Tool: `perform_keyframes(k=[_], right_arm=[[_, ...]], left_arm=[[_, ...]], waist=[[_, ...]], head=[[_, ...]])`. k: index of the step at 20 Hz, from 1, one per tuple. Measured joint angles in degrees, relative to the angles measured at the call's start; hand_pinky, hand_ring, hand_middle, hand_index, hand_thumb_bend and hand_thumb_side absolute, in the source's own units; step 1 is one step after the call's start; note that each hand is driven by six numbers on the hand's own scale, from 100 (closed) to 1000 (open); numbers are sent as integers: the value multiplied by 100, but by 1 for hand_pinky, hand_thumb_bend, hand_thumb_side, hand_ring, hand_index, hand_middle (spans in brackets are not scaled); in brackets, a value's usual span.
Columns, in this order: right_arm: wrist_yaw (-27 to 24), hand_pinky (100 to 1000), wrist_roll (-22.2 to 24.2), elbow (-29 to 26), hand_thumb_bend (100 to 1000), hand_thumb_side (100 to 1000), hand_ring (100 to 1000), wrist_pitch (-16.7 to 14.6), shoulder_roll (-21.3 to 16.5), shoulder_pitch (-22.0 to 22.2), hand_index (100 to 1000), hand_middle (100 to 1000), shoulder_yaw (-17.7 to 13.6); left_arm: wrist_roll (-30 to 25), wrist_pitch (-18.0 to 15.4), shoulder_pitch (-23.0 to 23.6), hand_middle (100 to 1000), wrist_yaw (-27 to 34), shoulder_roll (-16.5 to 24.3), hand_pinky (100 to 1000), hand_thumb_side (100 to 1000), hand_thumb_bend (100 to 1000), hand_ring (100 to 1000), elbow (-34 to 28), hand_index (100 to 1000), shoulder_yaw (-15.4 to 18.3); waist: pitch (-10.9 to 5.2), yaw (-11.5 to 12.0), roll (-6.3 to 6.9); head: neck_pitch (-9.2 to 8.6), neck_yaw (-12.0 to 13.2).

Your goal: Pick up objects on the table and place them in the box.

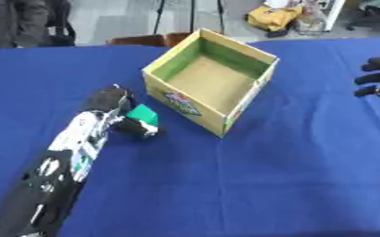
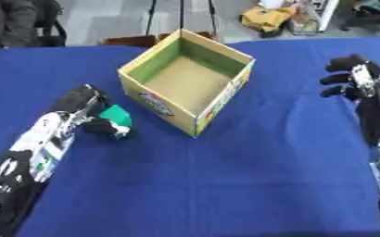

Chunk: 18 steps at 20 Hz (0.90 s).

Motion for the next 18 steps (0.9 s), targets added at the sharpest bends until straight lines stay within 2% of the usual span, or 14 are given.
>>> perform_keyframes(k=[1, 4, 5, 6, 8, 9, 14, 18], right_arm=[[0, 536, 0, 1, 100, 760, 626, 0, 0, 1, 718, 644, 0], [0, 536, 1, 10, 100, 760, 626, 1, 1, 3, 718, 644, 0], [0, 536, 1, 14, 100, 760, 626, 1, 1, 4, 718, 644, 0], [0, 536, 1, 15, 100, 760, 626, 1, 2, 5, 718, 644, 0], [0, 536, 1, 15, 100, 760, 626, 1, 4, 6, 718, 644, 0], [0, 536, 1, 16, 100, 760, 626, 1, 4, 8, 718, 644, 0], [0, 536, 1, 17, 100, 760, 627, 1, 6, 47, 718, 644, -1], [0, 536, -1, 17, 100, 761, 627, 0, 7, 49, 718, 644, -2]], left_arm=[[0, -1, 0, 426, -4, -2, 526, 570, 774, 412, 20, 601, -5], [-3, -10, 7, 415, -13, -31, 504, 501, 629, 398, 59, 590, -29], [-1, -14, 10, 412, -15, -43, 500, 491, 612, 396, 63, 588, -29], [3, -18, 13, 403, -15, -45, 484, 450, 534, 383, 72, 578, -29], [23, -22, 16, 386, -13, -46, 464, 394, 426, 365, 87, 557, -29], [42, -24, 19, 383, -5, -46, 459, 384, 404, 361, 89, 553, -29], [186, 3, 50, 332, 82, -48, 404, 249, 122, 311, 105, 493, -28], [278, 36, 71, 306, 186, -48, 384, 216, 100, 288, 122, 467, -27]], waist=[[-1, -4, 0], [-6, -14, 0], [-11, -14, 0], [-17, -14, 0], [-35, -12, 0], [-38, -11, 0], [-52, -8, 0], [-64, -8, 0]], head=[[0, -4], [0, -18], [0, -24], [0, -25], [1, -26], [1, -27], [32, -31], [50, -32]])
